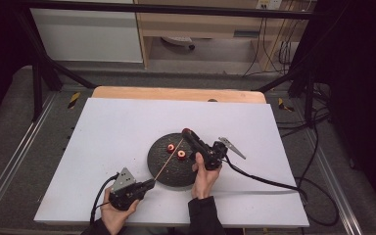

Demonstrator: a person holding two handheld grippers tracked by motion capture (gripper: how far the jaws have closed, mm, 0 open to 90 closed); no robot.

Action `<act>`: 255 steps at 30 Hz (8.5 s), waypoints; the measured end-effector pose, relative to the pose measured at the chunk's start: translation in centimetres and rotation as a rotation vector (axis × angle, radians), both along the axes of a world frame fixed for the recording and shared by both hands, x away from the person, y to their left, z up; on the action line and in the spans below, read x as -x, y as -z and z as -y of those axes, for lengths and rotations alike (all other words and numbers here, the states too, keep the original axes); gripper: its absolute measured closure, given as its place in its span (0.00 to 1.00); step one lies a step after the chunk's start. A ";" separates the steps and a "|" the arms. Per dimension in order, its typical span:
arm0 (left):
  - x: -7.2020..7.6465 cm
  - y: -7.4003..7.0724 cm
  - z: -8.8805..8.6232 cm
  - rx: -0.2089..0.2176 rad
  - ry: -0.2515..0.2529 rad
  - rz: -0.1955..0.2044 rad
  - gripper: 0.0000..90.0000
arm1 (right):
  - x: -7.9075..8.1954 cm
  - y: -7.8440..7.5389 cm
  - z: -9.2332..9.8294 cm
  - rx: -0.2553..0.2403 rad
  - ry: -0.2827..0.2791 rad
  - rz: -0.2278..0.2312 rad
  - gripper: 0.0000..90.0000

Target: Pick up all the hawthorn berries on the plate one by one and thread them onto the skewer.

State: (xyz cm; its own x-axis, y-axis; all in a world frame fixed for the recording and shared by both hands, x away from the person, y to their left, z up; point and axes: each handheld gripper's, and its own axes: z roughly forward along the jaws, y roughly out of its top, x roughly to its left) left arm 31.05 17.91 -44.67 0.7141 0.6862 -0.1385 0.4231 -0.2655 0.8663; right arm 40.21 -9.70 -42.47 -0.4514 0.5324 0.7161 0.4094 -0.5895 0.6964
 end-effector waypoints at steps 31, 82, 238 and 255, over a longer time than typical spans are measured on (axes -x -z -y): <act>-0.5 0.0 2.0 0.049 -0.062 -0.004 0.98 | 0.1 0.5 -0.4 -0.067 -0.013 -0.010 0.70; -5.2 -3.8 6.2 0.060 -0.042 0.009 0.98 | 3.0 1.4 -0.7 0.027 -0.066 -0.003 0.70; -0.6 -1.3 -2.1 -0.103 -0.042 0.030 0.98 | 0.4 -0.3 0.4 0.086 -0.078 0.003 0.68; -0.4 -1.6 0.1 -0.055 -0.031 0.029 0.98 | -0.7 -1.2 0.8 -0.027 0.004 0.057 0.68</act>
